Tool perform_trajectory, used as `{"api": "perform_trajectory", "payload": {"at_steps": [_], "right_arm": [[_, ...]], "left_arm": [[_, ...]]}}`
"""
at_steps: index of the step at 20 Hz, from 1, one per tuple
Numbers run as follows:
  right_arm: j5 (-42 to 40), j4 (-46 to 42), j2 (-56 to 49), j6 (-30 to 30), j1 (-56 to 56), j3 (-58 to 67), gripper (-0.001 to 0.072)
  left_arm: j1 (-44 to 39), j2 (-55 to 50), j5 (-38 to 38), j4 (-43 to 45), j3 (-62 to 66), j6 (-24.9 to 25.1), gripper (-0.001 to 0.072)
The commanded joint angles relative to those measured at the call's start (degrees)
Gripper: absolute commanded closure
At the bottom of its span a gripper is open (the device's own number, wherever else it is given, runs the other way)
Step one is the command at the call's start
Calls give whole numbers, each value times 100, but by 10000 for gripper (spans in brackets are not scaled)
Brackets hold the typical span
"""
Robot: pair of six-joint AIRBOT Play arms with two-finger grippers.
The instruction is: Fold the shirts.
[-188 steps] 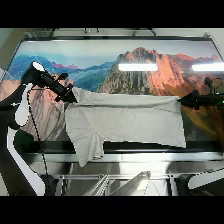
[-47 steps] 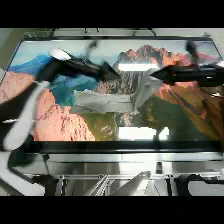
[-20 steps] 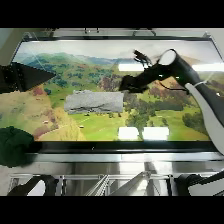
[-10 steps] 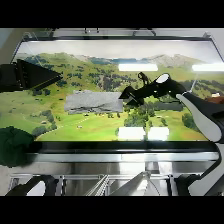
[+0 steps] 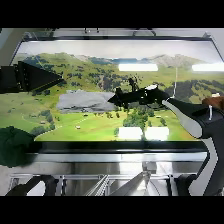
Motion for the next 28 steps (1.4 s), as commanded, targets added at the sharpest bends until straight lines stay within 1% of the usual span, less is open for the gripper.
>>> {"api": "perform_trajectory", "payload": {"at_steps": [1,4,6,7,9,11,13,15,18,21,23,28], "right_arm": [[249,922,358,-503,17,17,692],[-59,890,1237,-428,-345,17,693],[-313,643,1908,-140,-841,17,693],[-474,286,2293,118,-1200,17,693],[-721,-728,3023,835,-2070,17,693],[-772,-1930,3681,1604,-3086,17,693],[-570,-3211,4247,2332,-4120,17,693],[-57,-4393,4671,2844,-5045,17,693],[822,-5569,5025,2979,-6033,15,693],[1679,-6253,4957,2977,-6581,-11,693],[1808,-6710,4946,2981,-6736,-13,693],[1578,-6677,4920,2973,-6852,-13,694]], "left_arm": [[-2,4,-122,4,0,-11,122],[-2,2,-79,7,0,-7,122],[-2,2,-79,7,0,-4,122],[-2,2,-79,7,0,-4,122],[-2,2,-81,7,0,-4,122],[-2,2,-79,7,-2,-2,122],[-2,2,-76,9,-2,7,122],[-2,2,-72,9,-2,9,122],[-4,2,59,13,-2,17,122],[-4,2,120,13,-2,101,122],[-4,2,105,13,-2,101,122],[-2,2,103,13,-2,101,123]]}}
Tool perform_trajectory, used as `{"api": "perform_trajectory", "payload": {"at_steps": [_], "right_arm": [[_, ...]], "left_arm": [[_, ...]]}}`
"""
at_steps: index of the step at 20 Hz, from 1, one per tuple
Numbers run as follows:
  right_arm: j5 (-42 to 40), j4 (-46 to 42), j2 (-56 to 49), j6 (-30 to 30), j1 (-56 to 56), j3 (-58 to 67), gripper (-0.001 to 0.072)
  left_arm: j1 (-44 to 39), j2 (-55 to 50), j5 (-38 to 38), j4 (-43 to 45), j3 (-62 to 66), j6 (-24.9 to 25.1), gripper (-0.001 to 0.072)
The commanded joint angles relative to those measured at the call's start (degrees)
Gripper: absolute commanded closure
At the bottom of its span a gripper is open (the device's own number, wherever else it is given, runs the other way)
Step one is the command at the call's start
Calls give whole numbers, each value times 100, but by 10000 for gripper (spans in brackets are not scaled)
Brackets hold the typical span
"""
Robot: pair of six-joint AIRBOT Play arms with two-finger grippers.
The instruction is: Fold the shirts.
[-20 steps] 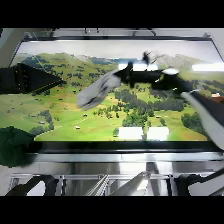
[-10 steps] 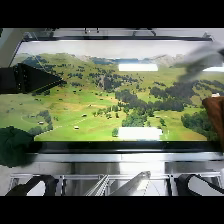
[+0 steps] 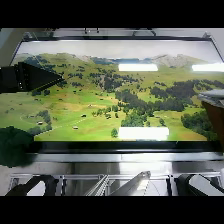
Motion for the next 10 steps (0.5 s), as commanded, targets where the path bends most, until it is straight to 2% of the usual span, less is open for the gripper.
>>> {"api": "perform_trajectory", "payload": {"at_steps": [1,3,7,10], "right_arm": [[35,-256,-33,37,-111,-2,693],[-70,-164,-103,120,-107,0,693],[-1010,1292,-422,70,-39,2,694],[-1486,2175,-750,-435,-17,4,694]], "left_arm": [[-4,2,28,-4,-2,9,122],[-4,2,39,-4,-2,9,122],[-2,2,234,-4,-2,11,123],[-2,2,302,-7,-2,7,123]]}}
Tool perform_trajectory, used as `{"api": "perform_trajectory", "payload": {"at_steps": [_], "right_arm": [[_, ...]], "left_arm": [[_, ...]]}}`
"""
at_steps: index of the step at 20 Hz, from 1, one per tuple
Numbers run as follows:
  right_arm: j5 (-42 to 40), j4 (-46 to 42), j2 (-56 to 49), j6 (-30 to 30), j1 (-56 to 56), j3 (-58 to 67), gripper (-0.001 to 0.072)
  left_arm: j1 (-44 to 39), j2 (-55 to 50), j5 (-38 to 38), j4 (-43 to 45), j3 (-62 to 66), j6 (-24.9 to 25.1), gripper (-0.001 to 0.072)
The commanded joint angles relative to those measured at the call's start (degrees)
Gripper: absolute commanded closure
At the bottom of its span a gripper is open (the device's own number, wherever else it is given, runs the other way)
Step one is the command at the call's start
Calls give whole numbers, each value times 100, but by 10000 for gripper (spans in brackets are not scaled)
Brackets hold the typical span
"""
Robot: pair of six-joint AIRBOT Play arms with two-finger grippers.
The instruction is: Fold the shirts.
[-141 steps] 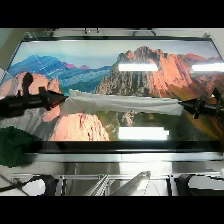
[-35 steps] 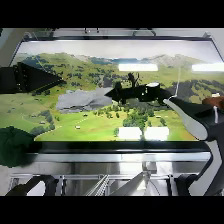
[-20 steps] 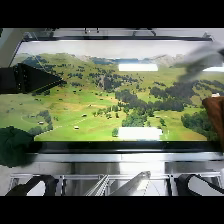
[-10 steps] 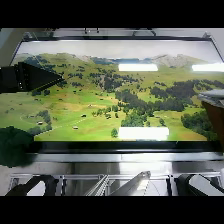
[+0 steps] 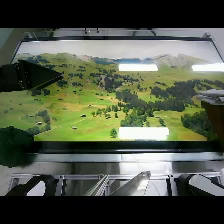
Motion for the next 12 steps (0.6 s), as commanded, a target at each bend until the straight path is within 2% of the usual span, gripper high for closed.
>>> {"api": "perform_trajectory", "payload": {"at_steps": [1,4,5,6,7,9,12], "right_arm": [[-708,1303,-354,-608,17,7,694],[-1051,2277,-691,-1176,20,293,694],[-1056,2400,-822,-1191,17,549,694],[-1054,2400,-957,-1187,17,901,694],[-1078,2400,-1073,-1156,9,1276,694],[-1187,2391,-1259,-1078,4,1978,694],[-1113,2068,-1335,-605,2,2365,694]], "left_arm": [[-2,2,144,-2,-2,-11,123],[-2,2,389,-2,-2,-11,124],[-2,2,444,0,-2,-13,178],[-2,2,483,0,-2,-13,277],[-2,0,509,0,-2,-13,323],[-2,2,529,0,-2,-13,320],[-4,2,529,0,-2,-11,320]]}}
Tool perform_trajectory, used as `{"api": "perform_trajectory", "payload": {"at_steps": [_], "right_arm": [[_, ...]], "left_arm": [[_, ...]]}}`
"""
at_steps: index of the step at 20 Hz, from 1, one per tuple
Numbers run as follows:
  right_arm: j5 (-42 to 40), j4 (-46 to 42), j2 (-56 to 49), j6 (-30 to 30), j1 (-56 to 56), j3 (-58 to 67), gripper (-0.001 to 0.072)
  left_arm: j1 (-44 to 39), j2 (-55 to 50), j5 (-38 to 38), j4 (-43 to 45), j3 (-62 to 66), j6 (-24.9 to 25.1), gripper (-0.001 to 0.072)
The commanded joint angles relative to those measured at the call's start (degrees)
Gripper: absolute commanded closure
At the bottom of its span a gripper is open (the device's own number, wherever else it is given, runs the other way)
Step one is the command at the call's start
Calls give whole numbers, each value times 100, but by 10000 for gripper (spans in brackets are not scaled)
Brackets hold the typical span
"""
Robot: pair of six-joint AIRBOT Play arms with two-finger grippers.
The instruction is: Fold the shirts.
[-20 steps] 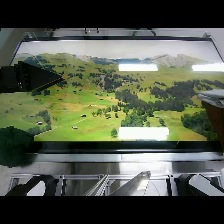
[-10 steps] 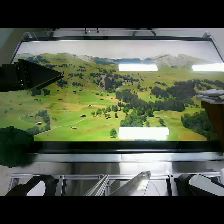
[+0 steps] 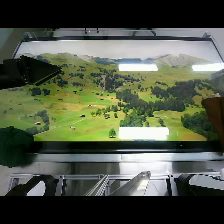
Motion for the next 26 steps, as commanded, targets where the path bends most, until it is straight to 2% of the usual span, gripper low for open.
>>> {"api": "perform_trajectory", "payload": {"at_steps": [1,5,7,10,12,16,21,26], "right_arm": [[188,-310,-146,437,-33,468,694],[1088,-1604,-140,883,-197,468,695],[1709,-1932,-116,879,-450,468,695],[2872,-3064,-103,1108,-791,468,694],[3261,-3602,-22,1108,-962,450,695],[3268,-4629,352,1117,-1084,-188,693],[3169,-4854,374,1102,-1082,-1727,693],[2787,-6336,372,1091,-1082,-2763,693]], "left_arm": [[-2,2,52,2,-2,4,320],[-2,2,-146,2,-2,0,320],[-2,2,-337,2,-2,-48,320],[-2,2,-411,2,-2,-52,320],[-4,2,-404,2,-2,-50,320],[-4,2,-409,0,-2,-50,320],[-2,2,-455,2,-2,-52,320],[-2,2,-452,4,-2,-50,320]]}}
